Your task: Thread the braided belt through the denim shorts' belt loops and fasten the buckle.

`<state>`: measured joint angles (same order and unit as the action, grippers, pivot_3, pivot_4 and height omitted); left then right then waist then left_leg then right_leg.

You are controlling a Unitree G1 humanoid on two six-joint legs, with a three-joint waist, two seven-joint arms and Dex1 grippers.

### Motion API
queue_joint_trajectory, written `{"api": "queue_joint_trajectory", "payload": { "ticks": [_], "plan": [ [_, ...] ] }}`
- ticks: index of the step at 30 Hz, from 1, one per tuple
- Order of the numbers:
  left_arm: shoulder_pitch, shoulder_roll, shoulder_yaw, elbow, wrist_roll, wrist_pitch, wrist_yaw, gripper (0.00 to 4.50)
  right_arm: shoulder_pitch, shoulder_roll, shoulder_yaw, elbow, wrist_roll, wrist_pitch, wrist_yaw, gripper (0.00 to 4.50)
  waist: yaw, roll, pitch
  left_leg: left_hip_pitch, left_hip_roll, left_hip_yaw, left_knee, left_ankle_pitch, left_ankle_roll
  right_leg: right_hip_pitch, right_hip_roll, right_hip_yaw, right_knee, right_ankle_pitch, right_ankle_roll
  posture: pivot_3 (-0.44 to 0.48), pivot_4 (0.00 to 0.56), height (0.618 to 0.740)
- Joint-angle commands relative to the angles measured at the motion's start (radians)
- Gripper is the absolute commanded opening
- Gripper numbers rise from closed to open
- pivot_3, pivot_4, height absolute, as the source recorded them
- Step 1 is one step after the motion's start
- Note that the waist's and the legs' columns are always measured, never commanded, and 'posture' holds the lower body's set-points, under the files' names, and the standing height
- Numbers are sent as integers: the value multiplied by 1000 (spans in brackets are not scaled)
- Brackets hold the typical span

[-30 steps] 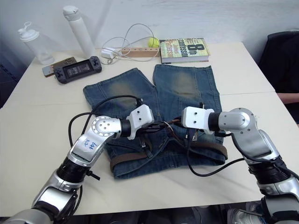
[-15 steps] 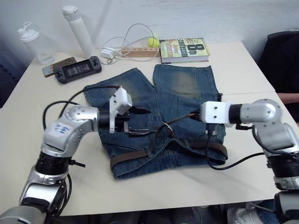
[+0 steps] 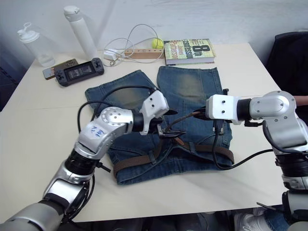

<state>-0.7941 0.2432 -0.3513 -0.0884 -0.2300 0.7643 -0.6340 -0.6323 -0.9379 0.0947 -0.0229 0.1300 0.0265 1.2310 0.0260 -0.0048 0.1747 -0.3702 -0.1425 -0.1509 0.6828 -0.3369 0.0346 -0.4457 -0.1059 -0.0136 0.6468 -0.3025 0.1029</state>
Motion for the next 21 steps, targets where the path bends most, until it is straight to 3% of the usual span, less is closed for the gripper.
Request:
{"api": "queue_joint_trajectory", "payload": {
  "ticks": [1, 5, 6, 7, 8, 13, 14, 16, 20, 21],
  "plan": [
    [-35, -13, 16, 19, 18, -42, 2, 2834, 6, -10, -37, -46, 12, 10, -15, 0, -1, 0, 0, 0, 0, 0, 0, 0, 0, 0, 0, 0, 0, 0, 0, 0, 150, 740],
    [-52, -35, 28, 38, 2, -45, -6, 1129, 36, -16, -45, -60, 8, 19, -29, 0, 1, 0, 0, 0, 0, 0, 0, 0, 0, 0, 1, 1, 0, 0, 0, 0, 150, 740],
    [-55, -37, 30, 39, -1, -44, -10, 922, 43, -16, -46, -63, 6, 26, -35, 0, 1, 0, 0, 0, 0, 0, 0, 0, 0, 0, 0, 1, 0, 0, 0, 0, 150, 740],
    [-57, -38, 30, 40, -1, -43, -13, 289, 46, -15, -46, -65, 5, 31, -39, 0, 1, 0, 0, 0, 0, 0, 0, 0, 0, 0, 1, 1, 0, 0, 0, 0, 150, 740],
    [-57, -40, 32, 39, -3, -41, -15, 23, 51, -13, -47, -69, 5, 41, -45, 0, 1, 0, 0, 0, 0, 0, 0, 0, 0, 0, 1, 1, 0, 0, 0, 0, 150, 740],
    [-48, -59, 65, 31, -42, 8, -20, 23, 53, 9, -68, -100, 24, 136, -103, 0, -1, 0, 0, 0, 0, 0, 0, 0, 0, 0, 1, 1, 0, 0, 0, 0, 150, 740],
    [-42, -69, 87, 27, -57, 33, -9, 0, 65, 0, -88, -116, 56, 192, -100, 857, 0, 0, 0, 0, 0, 0, 0, 0, 0, 0, 1, 1, 0, 0, 0, 0, 150, 740],
    [-31, -96, 144, 23, -96, 110, 27, 0, 102, -22, -146, -148, 125, 307, -99, 1526, 2, 0, 0, 0, 0, 0, 0, 0, 0, 0, 1, 1, 0, 0, 0, 0, 150, 740],
    [9, -91, 139, -22, -96, 180, 57, 0, 169, -9, -265, -187, 258, 535, -147, 3484, 9, 0, 0, 0, 0, 0, 1, 0, 0, 0, 1, 1, 0, 0, 1, 0, 150, 740],
    [20, -115, 168, -38, -119, 220, 82, 0, 185, -5, -290, -188, 288, 590, -162, 3803, 10, 0, 0, 0, 0, 0, 1, 0, 0, 0, 1, 1, 0, 0, 1, 0, 150, 740]
  ]
}}
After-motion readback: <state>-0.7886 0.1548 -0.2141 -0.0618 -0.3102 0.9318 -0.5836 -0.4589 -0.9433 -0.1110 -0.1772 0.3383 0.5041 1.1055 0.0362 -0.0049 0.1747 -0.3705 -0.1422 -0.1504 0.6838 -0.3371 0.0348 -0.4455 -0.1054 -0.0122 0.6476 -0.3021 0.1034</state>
